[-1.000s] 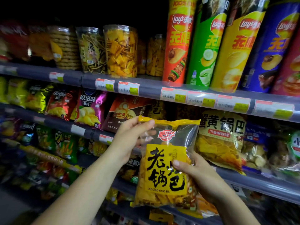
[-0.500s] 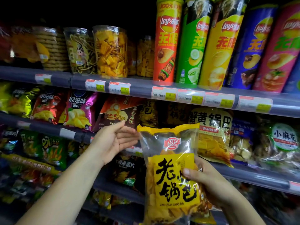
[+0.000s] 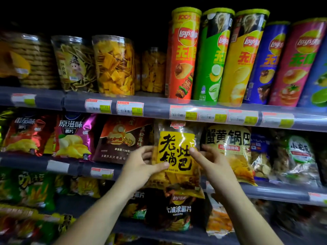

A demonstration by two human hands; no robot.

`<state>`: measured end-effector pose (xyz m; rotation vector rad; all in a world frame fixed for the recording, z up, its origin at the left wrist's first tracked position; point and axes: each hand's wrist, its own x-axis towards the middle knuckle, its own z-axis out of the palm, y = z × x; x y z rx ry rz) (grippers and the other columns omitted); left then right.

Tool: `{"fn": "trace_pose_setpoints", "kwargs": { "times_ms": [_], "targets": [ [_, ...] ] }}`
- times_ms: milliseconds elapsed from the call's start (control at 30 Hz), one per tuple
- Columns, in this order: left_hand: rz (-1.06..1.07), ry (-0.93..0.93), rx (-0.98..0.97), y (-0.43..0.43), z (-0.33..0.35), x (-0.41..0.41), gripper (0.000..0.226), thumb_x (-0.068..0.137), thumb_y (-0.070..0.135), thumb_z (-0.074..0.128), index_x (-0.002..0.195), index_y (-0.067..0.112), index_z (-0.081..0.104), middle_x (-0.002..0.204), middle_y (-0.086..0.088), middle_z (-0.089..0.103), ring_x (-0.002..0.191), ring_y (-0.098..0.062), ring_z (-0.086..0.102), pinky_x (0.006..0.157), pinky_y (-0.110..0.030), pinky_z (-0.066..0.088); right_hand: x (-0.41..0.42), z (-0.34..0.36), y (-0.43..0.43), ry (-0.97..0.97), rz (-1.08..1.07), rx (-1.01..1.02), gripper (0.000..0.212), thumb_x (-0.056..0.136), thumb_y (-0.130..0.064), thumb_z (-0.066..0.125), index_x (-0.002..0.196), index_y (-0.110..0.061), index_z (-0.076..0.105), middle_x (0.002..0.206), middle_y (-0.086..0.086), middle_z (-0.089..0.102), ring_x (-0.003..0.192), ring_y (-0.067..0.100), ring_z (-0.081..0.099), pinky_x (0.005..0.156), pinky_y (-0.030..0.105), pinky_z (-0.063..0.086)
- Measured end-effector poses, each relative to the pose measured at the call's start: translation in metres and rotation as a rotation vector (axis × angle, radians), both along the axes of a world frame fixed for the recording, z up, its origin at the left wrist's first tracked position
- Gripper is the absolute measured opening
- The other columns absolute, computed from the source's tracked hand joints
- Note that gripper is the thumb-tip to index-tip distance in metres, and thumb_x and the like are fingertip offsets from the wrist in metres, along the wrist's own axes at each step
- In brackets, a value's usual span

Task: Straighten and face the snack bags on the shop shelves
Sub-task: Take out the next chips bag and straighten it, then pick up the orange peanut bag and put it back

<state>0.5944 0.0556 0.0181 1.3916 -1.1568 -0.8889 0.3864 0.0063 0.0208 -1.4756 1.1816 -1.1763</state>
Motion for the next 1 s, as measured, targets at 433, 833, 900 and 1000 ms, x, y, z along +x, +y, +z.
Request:
{"fn": "trace_pose_setpoints", "kwargs": {
  "times_ms": [433,833,900,1000],
  "targets": [
    [0.051,-0.26,-0.062,-0.089,-0.019,0.007,0.058,0.074,0.034,0.085,0.121,0.02,0.055,0.118,-0.008,0.071,0.104,-0.026,0.07,0.09,-0.05,0.058,0.033,0.021,-0.013,0.275,-0.04,0.005,0.036,0.1,-0.008,0.052,0.135,-0.011,0.06,0.119,0.002,0.066,0.094,0.013,0.062,0.07,0.015,0.046],
    [0.072,-0.415,-0.214,-0.063,-0.012,0.039,0.07,0.083,0.037,0.075,0.145,0.021,0.045,0.146,-0.001,0.055,0.132,-0.018,0.053,0.11,-0.044,0.046,0.057,0.018,-0.013,0.348,-0.233,-0.224,0.037,0.09,-0.016,0.064,0.127,-0.014,0.065,0.123,0.007,0.067,0.113,0.024,0.064,0.101,0.041,0.051],
    [0.171,-0.422,-0.255,-0.05,-0.012,0.07,0.054,0.083,0.033,0.074,0.133,0.024,0.055,0.134,0.001,0.063,0.122,-0.018,0.061,0.104,-0.046,0.051,0.077,0.022,-0.009,0.341,-0.177,-0.247,0.032,0.091,-0.017,0.062,0.122,-0.017,0.068,0.116,0.002,0.07,0.107,0.019,0.066,0.097,0.039,0.053],
    [0.357,-0.53,-0.251,-0.033,-0.011,0.112,0.045,0.086,0.025,0.072,0.129,0.019,0.058,0.129,-0.002,0.06,0.118,-0.021,0.061,0.104,-0.041,0.05,0.126,0.018,-0.01,0.402,0.003,-0.197,0.037,0.093,-0.01,0.061,0.129,-0.015,0.063,0.118,0.001,0.071,0.111,0.016,0.066,0.098,0.03,0.051]
  ]
}}
